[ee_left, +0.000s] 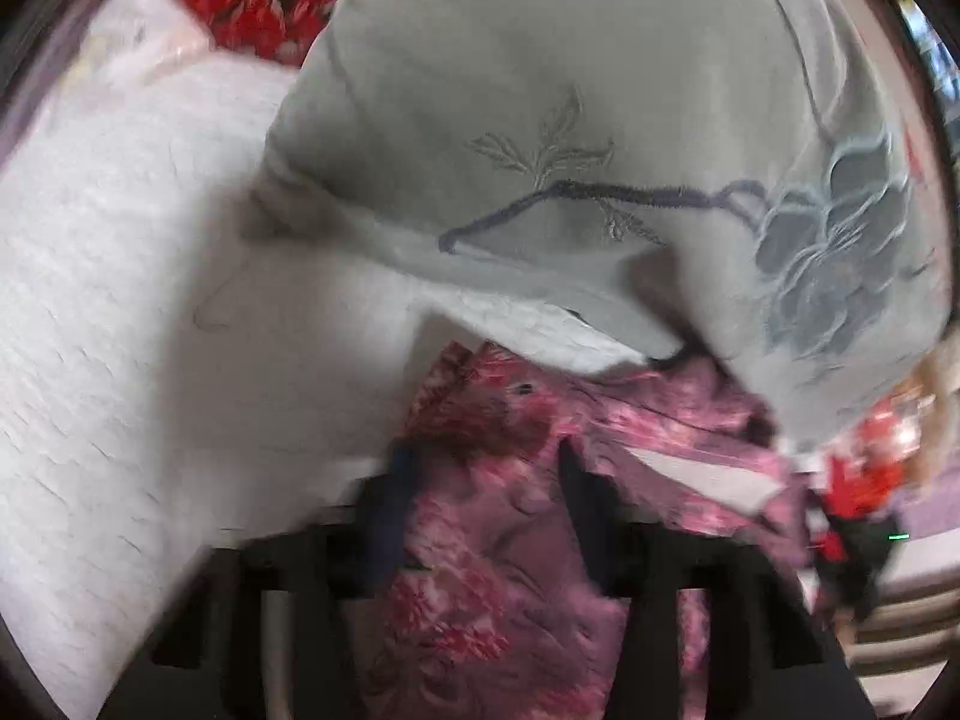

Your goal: Fold small clothes

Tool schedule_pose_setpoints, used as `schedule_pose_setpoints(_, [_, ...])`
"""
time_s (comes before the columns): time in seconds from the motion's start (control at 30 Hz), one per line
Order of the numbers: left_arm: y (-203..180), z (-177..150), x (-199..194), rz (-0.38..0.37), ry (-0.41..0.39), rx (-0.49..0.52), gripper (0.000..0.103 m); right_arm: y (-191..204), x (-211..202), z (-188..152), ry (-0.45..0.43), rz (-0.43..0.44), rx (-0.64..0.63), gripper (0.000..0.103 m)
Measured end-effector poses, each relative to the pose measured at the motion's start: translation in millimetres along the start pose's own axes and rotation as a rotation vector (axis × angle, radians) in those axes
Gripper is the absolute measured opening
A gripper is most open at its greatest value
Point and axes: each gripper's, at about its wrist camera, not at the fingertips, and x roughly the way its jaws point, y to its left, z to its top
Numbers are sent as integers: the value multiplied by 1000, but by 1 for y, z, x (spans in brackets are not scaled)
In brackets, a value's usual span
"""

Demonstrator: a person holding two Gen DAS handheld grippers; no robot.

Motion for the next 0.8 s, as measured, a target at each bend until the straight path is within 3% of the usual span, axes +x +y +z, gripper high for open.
schedule_pose_setpoints(0.03, [-6, 1, -1, 15, -20, 39, 5, 4, -1, 0, -8, 20, -22, 10])
schedule_pose_setpoints(0.07, [-8, 3, -5, 20, -49, 36, 5, 11, -5, 2, -19, 37, -52, 3])
schedule_pose_setpoints(0.17, [-3, 10, -14, -13, -110, -30, 5, 27, -24, 11, -105, 87, -105, 2])
schedule_pose_setpoints(0.23, [8, 13, -8, -5, -109, -91, 5, 26, -32, 18, -162, 108, -79, 2])
schedule_pose_setpoints(0.3, [25, 12, 9, 13, -58, -167, 5, 14, -25, 23, -157, 83, -11, 2])
schedule_pose_setpoints(0.37, [40, 10, 21, -1, -17, -260, 7, 1, -5, 21, -95, -23, 29, 1])
schedule_pose_setpoints(0.47, [57, 6, 14, -81, -33, -361, 9, -12, 0, 15, -65, -145, 59, 7])
schedule_pose_setpoints(0.6, [46, -7, -23, -83, -95, -313, 8, 8, -26, 9, -153, 3, -3, 7])
schedule_pose_setpoints(0.67, [29, -25, -41, -81, -113, -279, 9, 43, -18, 5, -88, 75, -109, 9])
schedule_pose_setpoints(0.73, [9, -54, -51, -89, -140, -261, 21, 85, 6, -6, 19, 83, -231, 22])
schedule_pose_setpoints(0.8, [0, -81, -59, -79, -172, -247, 25, 128, 34, -27, 110, 78, -353, 32])
